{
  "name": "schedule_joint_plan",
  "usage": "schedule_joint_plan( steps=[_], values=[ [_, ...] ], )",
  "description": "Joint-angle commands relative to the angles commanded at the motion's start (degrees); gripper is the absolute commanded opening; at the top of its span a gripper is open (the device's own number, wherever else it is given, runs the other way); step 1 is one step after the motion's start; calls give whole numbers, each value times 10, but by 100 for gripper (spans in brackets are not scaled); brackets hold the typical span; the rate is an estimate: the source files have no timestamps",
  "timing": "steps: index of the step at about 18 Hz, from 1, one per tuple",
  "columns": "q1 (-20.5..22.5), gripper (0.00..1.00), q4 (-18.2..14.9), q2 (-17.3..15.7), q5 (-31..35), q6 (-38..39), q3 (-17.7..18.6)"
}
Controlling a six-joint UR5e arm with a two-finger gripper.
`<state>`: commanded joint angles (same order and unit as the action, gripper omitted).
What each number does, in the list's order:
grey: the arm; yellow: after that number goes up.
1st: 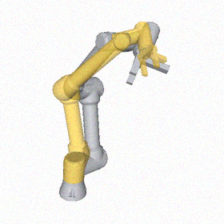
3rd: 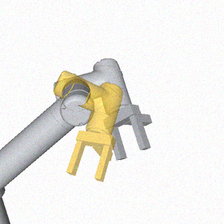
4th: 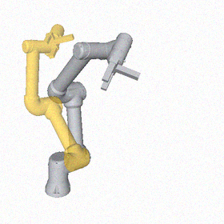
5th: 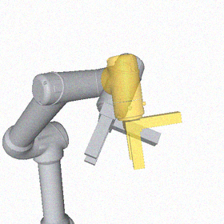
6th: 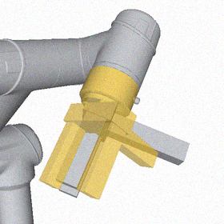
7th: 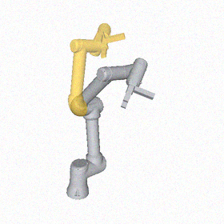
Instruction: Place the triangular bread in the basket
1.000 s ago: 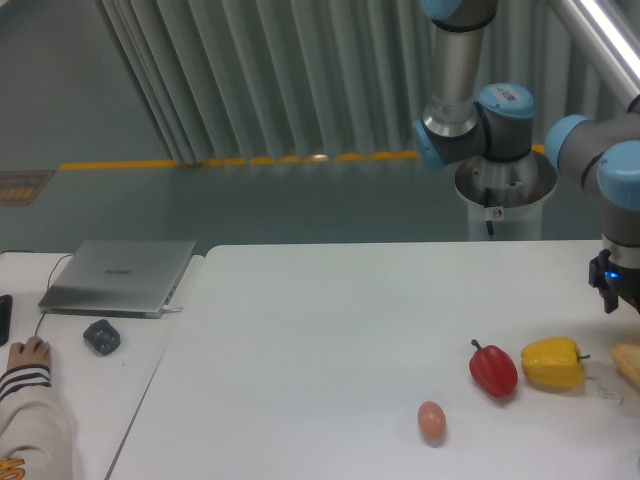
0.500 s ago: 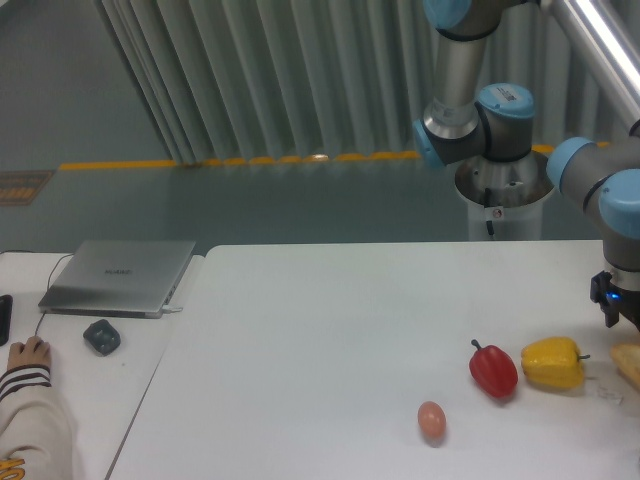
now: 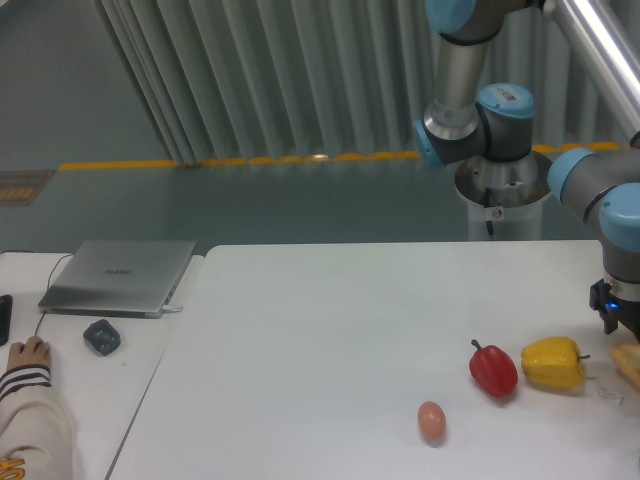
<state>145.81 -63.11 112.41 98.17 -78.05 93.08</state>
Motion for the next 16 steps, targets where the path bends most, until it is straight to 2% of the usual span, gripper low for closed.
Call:
schedule_joint_plan(
  steps=[4,7,16],
  values=[
    [1,85,2,2,0,1,-1],
    [0,76,3,2,0,2,-2],
    [1,23,7,5,0,9,-7]
  ],
)
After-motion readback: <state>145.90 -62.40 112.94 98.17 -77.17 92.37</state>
